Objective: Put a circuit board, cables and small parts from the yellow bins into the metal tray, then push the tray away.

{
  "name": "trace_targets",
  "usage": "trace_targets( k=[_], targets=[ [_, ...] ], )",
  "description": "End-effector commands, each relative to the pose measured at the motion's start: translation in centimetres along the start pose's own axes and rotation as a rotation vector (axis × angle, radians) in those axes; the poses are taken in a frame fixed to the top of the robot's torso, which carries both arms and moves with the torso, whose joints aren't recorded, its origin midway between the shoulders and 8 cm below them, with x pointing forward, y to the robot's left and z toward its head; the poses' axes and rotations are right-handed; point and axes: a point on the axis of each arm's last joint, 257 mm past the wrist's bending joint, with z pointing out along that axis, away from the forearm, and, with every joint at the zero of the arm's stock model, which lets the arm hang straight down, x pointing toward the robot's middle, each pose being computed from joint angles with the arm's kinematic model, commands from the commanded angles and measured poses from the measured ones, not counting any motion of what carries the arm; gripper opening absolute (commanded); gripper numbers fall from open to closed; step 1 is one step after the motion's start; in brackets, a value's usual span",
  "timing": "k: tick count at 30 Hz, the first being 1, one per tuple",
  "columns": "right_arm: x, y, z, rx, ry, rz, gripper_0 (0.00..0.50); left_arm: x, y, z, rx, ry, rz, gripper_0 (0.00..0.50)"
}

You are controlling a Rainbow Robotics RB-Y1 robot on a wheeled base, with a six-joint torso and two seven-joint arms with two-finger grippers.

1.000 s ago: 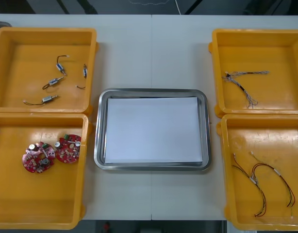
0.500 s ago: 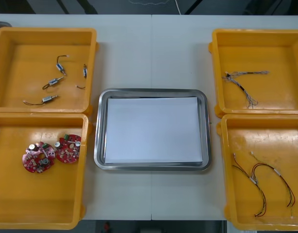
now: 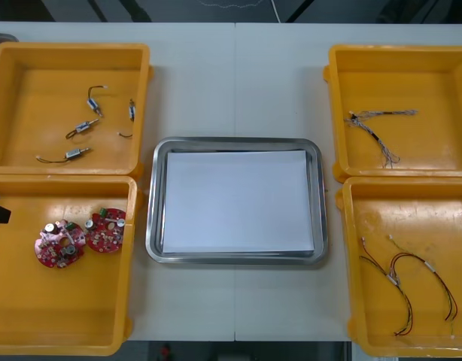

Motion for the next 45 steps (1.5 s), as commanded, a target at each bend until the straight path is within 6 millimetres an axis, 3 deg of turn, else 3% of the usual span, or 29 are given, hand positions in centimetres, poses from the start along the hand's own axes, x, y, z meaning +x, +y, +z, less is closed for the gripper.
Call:
trace_targets(
  k=[1,10,14,26,38,45],
  targets=[
    [0.8,-1.6,-0.1,0.039,-0.019,-0.143,0.5,0.9,-1.0,0.2,-0.023,0.032,0.045,0.5],
    [2.8,-0.9,2.5,-0.018,-0.017,-0.298,0.5,1.5,-0.7,0.1,-0.051,0.063,0.218,0.5],
    [3.8,-1.0,4.6,-0.021,-0.015,-0.377,0.5,2.4,-1.2,0.8,-0.045,0.098,0.315,0.5],
    [5.3,-2.3,9.4,-0.072,0.002,-0.467,0.5,1.8,-5.2,4.8,-0.012,0.039,0.503,0.5],
    [6.0,-1.8,13.6,-0.086,-0.015,-0.488,0.5,1.4,-6.1,9.0,0.007,0.015,0.634,0.5],
    [6.1,-1.9,15.2,-0.075,-0.024,-0.49,0.5,1.6,-6.0,10.3,-0.001,0.014,0.673,0.5]
  ],
)
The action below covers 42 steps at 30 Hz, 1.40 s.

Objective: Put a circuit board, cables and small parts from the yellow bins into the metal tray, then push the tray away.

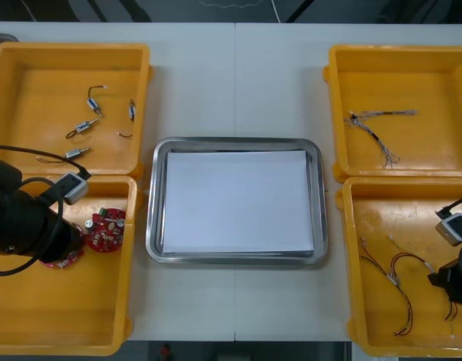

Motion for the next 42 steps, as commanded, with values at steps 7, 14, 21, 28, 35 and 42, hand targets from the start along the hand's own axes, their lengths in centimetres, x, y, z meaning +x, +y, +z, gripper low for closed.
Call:
trace_targets(
  k=[7,14,21,28,35,42],
  targets=[
    [0.4,-0.9,1.5,0.05,0.009,-0.09,0.5,0.7,1.1,1.2,-0.052,0.021,0.14,0.5],
    [-0.4,0.0,2.2,0.029,-0.007,-0.081,0.5,0.9,1.4,2.3,-0.066,0.014,0.158,0.5],
    [-0.6,0.4,2.5,0.02,-0.012,-0.078,0.5,1.1,1.2,2.5,-0.06,0.019,0.163,0.5],
    [-0.3,0.6,2.6,0.013,-0.008,-0.068,0.0,1.6,1.1,3.3,-0.053,0.022,0.163,0.5],
    [-1.2,0.2,2.0,0.021,-0.03,-0.077,0.0,1.7,1.1,3.7,-0.052,0.015,0.168,0.003],
    [-3.6,-1.2,-1.7,0.053,-0.043,-0.1,0.0,1.8,1.6,3.1,-0.062,0.021,0.186,0.0]
  ],
)
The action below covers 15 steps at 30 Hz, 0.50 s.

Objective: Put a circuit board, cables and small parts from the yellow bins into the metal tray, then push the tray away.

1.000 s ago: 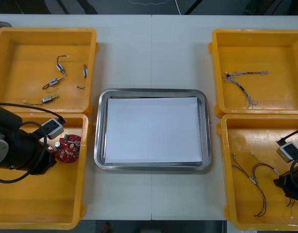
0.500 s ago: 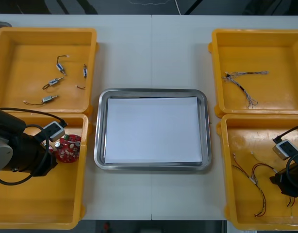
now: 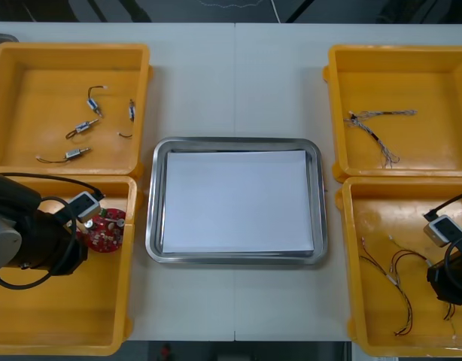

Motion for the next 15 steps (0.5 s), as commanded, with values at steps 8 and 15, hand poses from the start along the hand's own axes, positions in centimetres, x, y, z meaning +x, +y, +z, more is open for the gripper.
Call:
trace_targets(
  k=[8,15],
  targets=[
    [-6.3,-1.7,-9.6,0.05,-0.064,-0.112,0.0,0.1,2.0,-4.0,-0.045,0.032,0.088,0.0],
    [-8.4,-1.1,-14.0,0.0,-0.072,-0.155,0.0,-1.3,1.1,-7.4,-0.037,0.017,0.092,0.0]
  ],
)
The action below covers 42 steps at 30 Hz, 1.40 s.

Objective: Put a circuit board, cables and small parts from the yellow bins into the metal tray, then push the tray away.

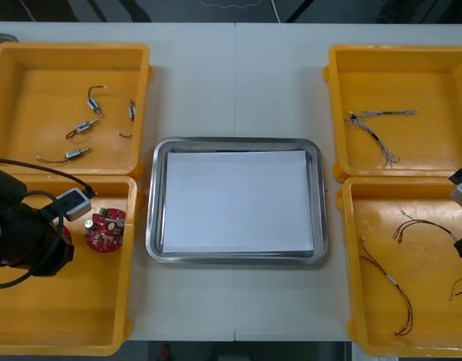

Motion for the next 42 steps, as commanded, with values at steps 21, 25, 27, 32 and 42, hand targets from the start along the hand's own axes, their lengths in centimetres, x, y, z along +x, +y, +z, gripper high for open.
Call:
trace_targets(
  k=[21,25,27,32,42],
  targets=[
    [-8.6,-1.8,-10.9,0.063,-0.024,-0.312,0.0,-9.1,-7.0,-9.8,0.031,-0.104,-0.073,0.0],
    [-9.0,-1.6,-11.1,0.076,-0.03,-0.331,0.0,-11.3,-9.0,-10.0,0.042,-0.128,-0.11,0.001],
    [-8.9,-1.6,-10.9,0.083,-0.023,-0.337,0.0,-12.2,-9.8,-9.8,0.046,-0.139,-0.138,0.0],
    [-9.3,-1.5,-11.2,0.112,-0.034,-0.357,0.0,-14.8,-12.1,-9.1,0.054,-0.155,-0.186,0.0],
    [-9.6,0.3,-10.9,0.136,-0.041,-0.424,0.0,-19.3,-15.5,-7.0,0.064,-0.176,-0.308,0.001]
  ],
)
